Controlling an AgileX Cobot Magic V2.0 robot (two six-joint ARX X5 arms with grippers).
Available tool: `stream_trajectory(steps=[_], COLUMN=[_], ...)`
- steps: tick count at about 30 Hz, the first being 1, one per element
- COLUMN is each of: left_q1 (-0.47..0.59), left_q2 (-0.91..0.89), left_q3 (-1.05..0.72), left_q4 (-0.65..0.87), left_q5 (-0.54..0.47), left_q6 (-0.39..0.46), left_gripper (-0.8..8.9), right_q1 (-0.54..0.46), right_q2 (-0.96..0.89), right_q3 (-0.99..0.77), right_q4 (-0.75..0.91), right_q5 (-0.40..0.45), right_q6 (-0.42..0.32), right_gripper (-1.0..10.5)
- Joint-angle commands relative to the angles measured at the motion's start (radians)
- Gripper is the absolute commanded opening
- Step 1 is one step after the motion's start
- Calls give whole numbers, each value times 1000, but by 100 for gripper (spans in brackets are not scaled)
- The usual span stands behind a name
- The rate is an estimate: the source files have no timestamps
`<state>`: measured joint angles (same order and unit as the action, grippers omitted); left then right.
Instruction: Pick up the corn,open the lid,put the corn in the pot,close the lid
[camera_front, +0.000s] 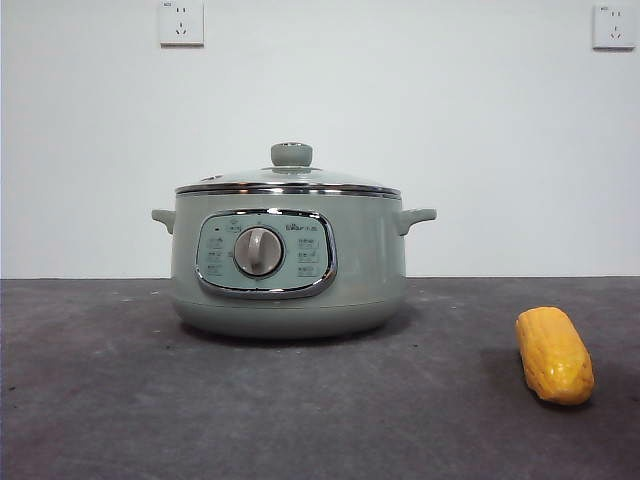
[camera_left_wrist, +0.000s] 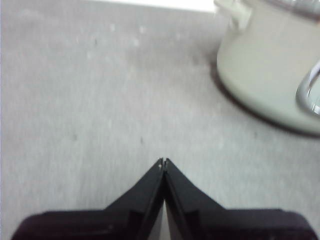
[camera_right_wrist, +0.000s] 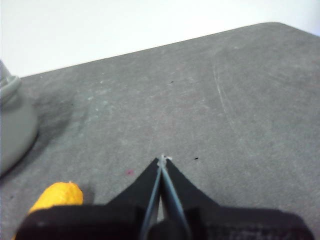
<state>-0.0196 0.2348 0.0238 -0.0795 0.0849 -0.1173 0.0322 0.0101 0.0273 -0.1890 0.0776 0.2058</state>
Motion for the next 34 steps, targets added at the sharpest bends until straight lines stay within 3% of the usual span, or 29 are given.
stream_trajectory(steps=[1, 11, 17, 23, 29, 34], left_q1=[3, 2, 1, 1, 1, 1], left_q2=[1, 1, 4, 70, 211, 330], left_q3=[-5, -1, 70, 246, 488, 654], left_q4=[24, 51, 66, 64, -67, -209], left_q5=[-6, -6, 1, 0, 8, 109], left_q6=[-11, -14, -66, -66, -67, -73], left_gripper=[-3, -3, -5, -6, -5, -4], right_q1=[0, 0, 0, 0, 0, 0], right_q2=[0, 22, 119, 285, 478, 611], right_q3=[-7, 92, 209, 389, 626, 787], right_q4=[5, -18, -28, -58, -205, -341], right_q5=[0, 0, 0, -1, -22, -22], right_q6=[86, 91, 90, 90, 90, 90], right_gripper=[-4, -8, -8, -8, -5, -1])
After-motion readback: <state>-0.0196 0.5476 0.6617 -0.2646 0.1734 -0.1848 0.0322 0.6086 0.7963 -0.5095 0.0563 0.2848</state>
